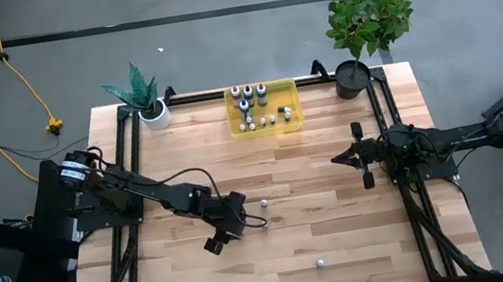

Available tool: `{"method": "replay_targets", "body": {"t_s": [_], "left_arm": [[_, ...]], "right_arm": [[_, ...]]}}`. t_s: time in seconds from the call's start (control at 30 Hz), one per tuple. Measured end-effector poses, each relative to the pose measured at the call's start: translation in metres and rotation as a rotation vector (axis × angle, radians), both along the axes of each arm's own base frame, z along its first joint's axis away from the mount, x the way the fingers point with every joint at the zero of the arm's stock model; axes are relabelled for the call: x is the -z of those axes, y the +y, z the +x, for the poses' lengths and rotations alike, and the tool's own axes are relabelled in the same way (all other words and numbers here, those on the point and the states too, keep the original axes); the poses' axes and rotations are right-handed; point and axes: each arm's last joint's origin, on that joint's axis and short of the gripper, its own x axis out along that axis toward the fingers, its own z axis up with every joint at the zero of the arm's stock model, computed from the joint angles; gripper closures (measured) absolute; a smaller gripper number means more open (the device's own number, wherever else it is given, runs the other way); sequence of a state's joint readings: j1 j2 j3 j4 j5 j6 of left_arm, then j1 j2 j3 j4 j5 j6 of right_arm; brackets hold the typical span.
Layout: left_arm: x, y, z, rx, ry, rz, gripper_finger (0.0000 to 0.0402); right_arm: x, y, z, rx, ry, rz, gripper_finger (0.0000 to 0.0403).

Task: Pick & Place food coloring
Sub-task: Put the small red food coloring bottle into the yellow bin

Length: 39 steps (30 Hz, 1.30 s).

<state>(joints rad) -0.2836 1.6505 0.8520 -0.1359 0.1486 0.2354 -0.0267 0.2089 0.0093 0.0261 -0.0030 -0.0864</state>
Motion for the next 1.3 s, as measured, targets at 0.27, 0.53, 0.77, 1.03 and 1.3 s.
{"method": "replay_targets", "body": {"t_s": [0.27,0.53,0.77,1.03,1.3], "left_arm": [[0.0020,-0.0007,0.0036,-0.018,-0.015,-0.006,0.0205],[0.0024,0.0004,0.0035,-0.049,-0.009,0.002,0.0205],[0.0027,0.0003,0.0030,-0.063,0.006,-0.017,0.0254],[0.0036,0.0000,0.0015,-0.062,0.032,-0.037,0.0322],[0.0032,-0.0001,0.0018,-0.078,0.036,-0.050,0.0349]], "right_arm": [[-0.0001,0.0000,0.0000,0.000,-0.001,0.000,0.0402],[-0.0001,0.0000,0.0000,0.000,-0.001,0.000,0.0402],[-0.0001,0.0000,0.0000,0.000,-0.001,0.000,0.0402],[-0.0001,0.0000,0.0000,0.000,-0.001,0.000,0.0402],[-0.0001,0.0000,0.0000,0.000,-0.001,0.000,0.0402]]}}
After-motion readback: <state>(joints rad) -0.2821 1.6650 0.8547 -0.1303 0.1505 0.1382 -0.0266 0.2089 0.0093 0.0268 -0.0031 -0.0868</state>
